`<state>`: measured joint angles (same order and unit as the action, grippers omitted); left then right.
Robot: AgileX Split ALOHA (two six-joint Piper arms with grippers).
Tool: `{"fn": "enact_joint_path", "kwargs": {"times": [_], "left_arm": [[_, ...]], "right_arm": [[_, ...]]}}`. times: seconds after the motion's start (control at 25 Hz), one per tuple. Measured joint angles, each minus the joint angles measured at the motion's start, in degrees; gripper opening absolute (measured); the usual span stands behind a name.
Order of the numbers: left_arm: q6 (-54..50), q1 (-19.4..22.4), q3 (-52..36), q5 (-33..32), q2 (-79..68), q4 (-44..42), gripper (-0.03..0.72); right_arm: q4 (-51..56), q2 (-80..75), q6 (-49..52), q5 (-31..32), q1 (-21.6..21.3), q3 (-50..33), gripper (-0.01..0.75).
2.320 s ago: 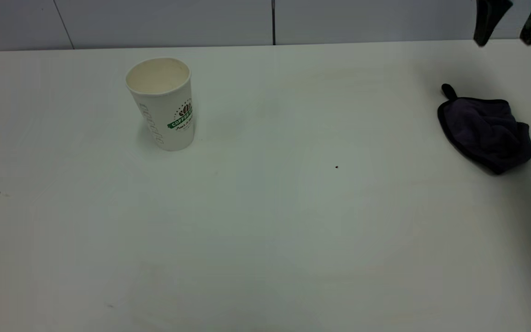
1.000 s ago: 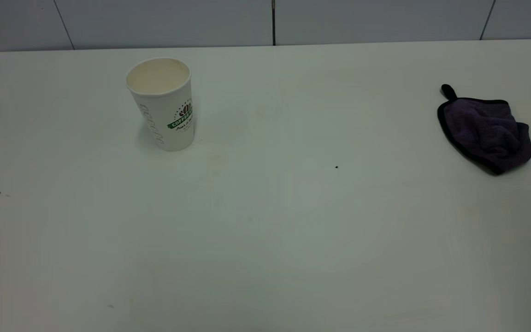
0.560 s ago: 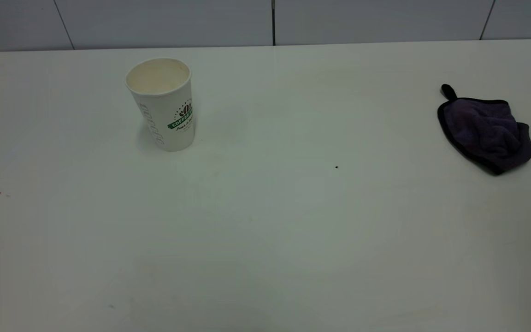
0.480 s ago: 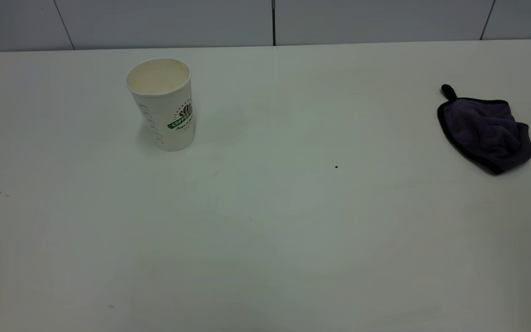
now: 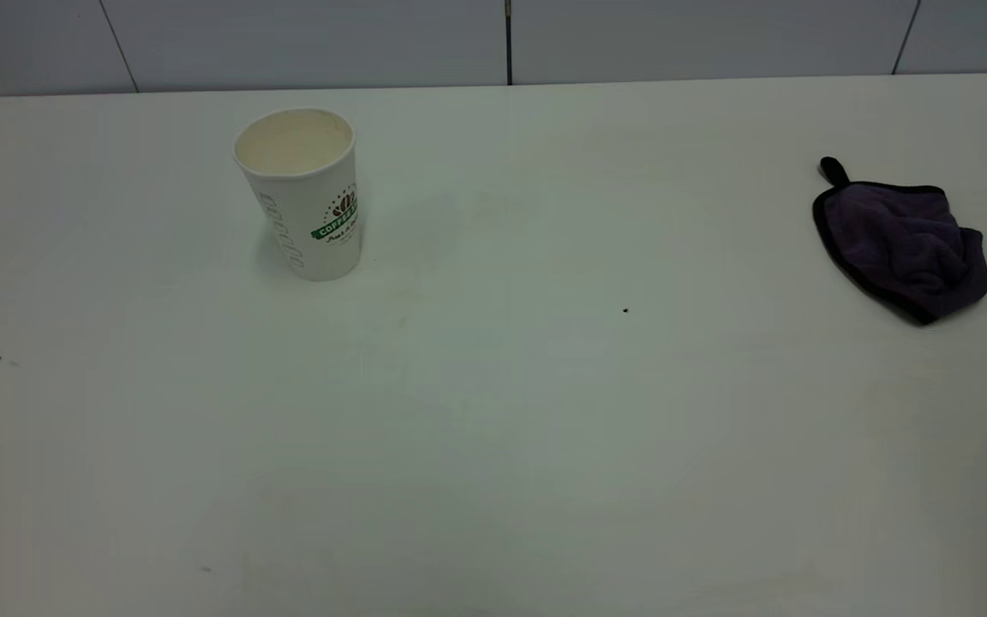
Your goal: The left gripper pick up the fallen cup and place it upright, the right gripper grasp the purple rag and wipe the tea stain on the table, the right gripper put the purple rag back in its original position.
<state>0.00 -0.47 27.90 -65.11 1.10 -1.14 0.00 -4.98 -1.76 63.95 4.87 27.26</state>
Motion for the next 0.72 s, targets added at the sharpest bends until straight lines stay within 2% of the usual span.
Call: {"fn": "enact_joint_path", "kwargs": {"times": [0.72], "left_arm": [[0.00, 0.00, 0.00, 0.00, 0.00, 0.00, 0.585]], "right_arm": [[0.00, 3.11, 0.00, 0.11, -0.57, 0.00, 0.382]]}}
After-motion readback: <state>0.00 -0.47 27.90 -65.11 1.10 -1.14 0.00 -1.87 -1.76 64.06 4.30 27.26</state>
